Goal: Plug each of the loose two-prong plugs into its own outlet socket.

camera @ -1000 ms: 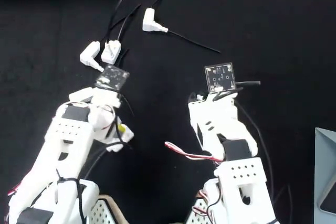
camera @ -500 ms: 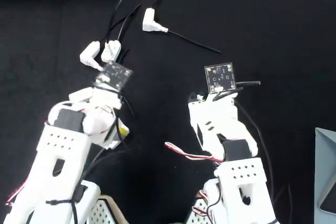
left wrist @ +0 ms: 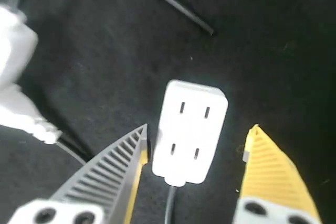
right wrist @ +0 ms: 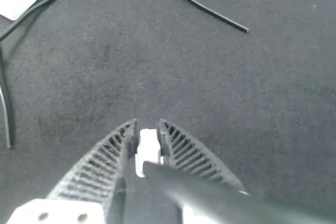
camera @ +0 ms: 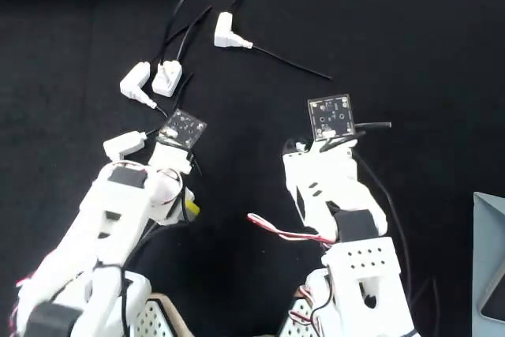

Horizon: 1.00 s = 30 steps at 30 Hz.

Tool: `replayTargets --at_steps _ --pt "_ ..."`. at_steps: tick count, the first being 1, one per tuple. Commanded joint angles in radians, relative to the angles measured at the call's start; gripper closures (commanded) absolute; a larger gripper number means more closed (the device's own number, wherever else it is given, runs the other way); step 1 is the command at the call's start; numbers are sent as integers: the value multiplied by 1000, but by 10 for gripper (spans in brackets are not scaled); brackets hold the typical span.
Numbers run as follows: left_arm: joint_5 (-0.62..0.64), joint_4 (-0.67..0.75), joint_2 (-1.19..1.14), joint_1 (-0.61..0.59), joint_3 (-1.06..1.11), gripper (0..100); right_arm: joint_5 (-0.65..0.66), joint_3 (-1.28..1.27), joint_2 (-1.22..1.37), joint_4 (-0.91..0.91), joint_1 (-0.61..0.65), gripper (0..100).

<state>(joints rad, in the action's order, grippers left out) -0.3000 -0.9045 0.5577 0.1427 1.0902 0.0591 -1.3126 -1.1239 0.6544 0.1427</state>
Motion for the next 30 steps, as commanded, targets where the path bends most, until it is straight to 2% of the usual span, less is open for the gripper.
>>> replayTargets --at_steps 1,8,11,13,17,24,30 --pt "-3 26 -115 22 -71 759 9 8 -13 -2 14 986" --pt "5 18 -127 216 -74 921 9 8 -13 -2 14 986" --pt "60 18 -107 246 -85 915 9 8 -15 -2 14 986" --pt "75 18 -92 242 -85 862 9 8 -18 -2 11 986" --pt "117 -40 -58 179 -93 716 9 8 -18 -2 11 986" --pt "80 -299 129 77 -219 715 11 15 -18 2 11 986" --pt "80 -384 402 -139 -209 715 44 94 -13 89 51 986"
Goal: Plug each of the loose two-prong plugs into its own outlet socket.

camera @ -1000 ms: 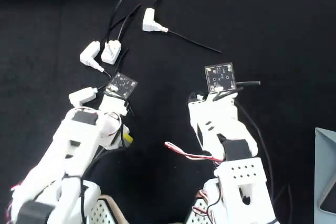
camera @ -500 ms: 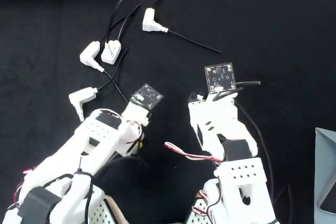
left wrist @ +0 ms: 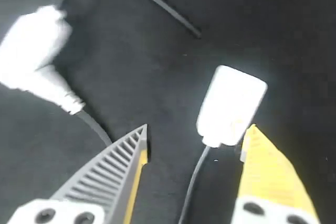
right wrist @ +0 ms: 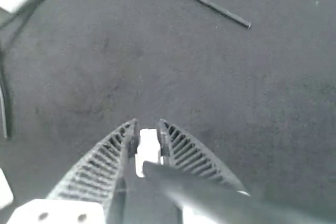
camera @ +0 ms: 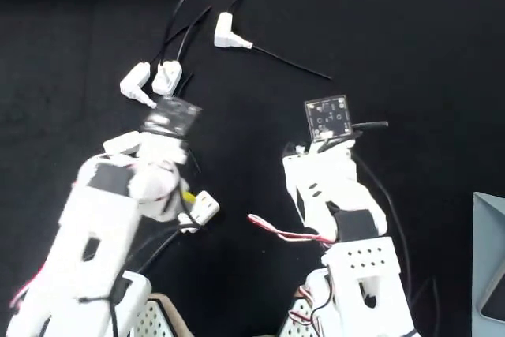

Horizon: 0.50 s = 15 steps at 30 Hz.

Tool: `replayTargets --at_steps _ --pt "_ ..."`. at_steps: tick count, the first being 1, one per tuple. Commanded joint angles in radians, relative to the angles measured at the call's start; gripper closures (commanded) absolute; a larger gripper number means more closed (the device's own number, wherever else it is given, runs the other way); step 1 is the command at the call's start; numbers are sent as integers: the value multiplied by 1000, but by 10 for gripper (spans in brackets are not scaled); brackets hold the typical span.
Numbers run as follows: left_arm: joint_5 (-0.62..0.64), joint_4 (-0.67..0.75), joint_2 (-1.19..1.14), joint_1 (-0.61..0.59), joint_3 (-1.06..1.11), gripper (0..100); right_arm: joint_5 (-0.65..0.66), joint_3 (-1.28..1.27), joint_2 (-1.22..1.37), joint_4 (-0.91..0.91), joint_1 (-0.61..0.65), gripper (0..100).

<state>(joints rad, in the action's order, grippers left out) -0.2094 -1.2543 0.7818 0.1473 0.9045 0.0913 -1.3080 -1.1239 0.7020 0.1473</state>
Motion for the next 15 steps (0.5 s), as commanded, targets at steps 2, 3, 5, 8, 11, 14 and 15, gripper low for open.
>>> replayTargets --at_steps 2,3,5,8,11,14,15 --pt "-5 -28 267 -234 27 715 11 125 -12 89 114 986" --pt "-3 -26 308 -277 51 715 11 139 -12 106 160 986" --pt "0 -26 385 -354 102 715 9 150 -12 121 253 986" --pt "32 -26 482 -456 171 715 -34 151 -12 121 376 986" --pt "57 2 559 -529 237 715 -77 150 -12 121 491 986" --pt "60 60 608 -555 309 715 -89 136 -12 115 583 986" --pt "61 80 618 -552 337 715 -86 127 -12 98 605 986"
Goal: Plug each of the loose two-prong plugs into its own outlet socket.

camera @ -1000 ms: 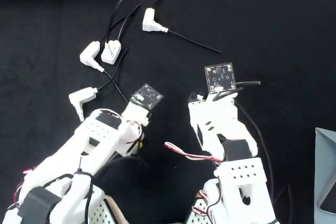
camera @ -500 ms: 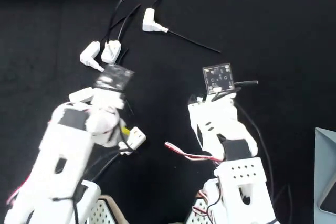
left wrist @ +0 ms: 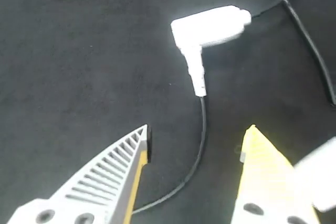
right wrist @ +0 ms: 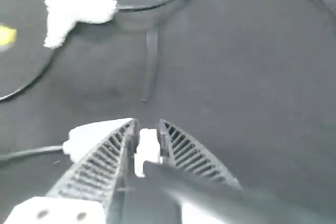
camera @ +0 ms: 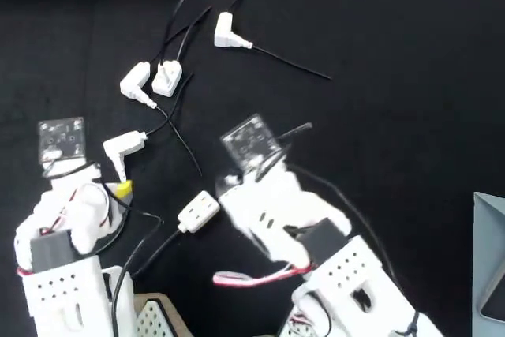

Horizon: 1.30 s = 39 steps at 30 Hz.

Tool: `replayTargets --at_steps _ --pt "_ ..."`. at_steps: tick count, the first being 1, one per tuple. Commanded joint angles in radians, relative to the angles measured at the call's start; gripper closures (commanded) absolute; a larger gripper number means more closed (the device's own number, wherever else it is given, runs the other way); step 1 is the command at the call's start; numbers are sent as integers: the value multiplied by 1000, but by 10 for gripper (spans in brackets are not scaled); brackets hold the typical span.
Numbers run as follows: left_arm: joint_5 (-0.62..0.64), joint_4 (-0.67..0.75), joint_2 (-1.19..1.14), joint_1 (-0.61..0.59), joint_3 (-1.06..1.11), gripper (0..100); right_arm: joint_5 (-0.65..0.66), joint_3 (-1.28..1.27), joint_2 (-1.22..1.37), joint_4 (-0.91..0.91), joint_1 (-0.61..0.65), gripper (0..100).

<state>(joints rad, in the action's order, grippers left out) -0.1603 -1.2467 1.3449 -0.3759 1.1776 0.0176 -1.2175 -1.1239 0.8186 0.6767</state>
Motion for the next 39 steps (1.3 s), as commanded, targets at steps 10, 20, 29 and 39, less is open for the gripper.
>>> replayTargets --at_steps 10,20,29,39 --pt "14 144 74 -30 182 715 -6 47 295 -213 129 986" --pt "14 141 74 -35 188 715 -5 61 512 -361 103 986" --pt "12 137 74 -35 188 715 28 71 519 -362 63 987" --pt "12 137 74 -35 188 715 23 45 521 -428 63 987"
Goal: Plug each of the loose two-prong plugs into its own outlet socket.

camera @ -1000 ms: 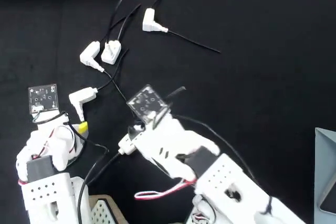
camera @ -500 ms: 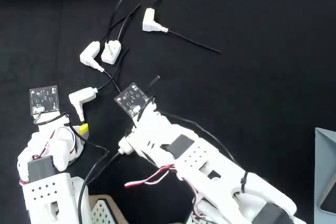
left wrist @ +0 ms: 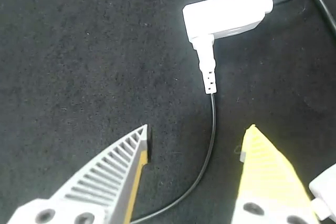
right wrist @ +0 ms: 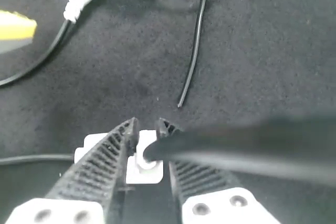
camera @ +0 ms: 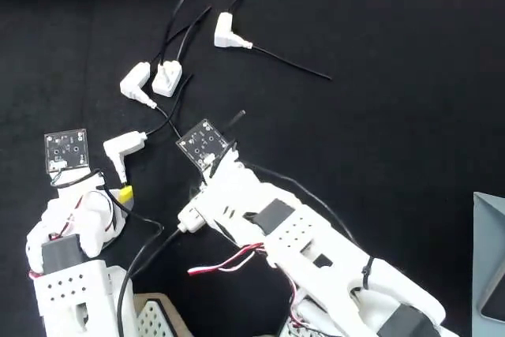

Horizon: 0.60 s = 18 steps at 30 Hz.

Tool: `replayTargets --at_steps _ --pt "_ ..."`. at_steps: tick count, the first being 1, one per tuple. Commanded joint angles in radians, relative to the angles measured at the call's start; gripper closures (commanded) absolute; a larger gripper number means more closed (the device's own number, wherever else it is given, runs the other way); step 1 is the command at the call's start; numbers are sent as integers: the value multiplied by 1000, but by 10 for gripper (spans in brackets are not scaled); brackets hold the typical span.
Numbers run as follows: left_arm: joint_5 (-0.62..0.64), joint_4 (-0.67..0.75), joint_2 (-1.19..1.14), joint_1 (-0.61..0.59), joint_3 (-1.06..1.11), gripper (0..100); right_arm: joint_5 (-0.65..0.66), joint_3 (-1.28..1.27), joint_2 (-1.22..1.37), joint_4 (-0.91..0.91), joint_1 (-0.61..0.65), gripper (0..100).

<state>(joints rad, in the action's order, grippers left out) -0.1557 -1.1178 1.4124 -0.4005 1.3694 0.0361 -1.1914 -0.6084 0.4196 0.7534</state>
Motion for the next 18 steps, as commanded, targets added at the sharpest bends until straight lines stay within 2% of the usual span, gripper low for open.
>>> replayTargets --at_steps 1,18 --pt "8 8 6 -10 -4 715 5 19 5 -28 -14 987" --pt "5 9 6 -10 7 715 3 -41 5 -21 -12 987"
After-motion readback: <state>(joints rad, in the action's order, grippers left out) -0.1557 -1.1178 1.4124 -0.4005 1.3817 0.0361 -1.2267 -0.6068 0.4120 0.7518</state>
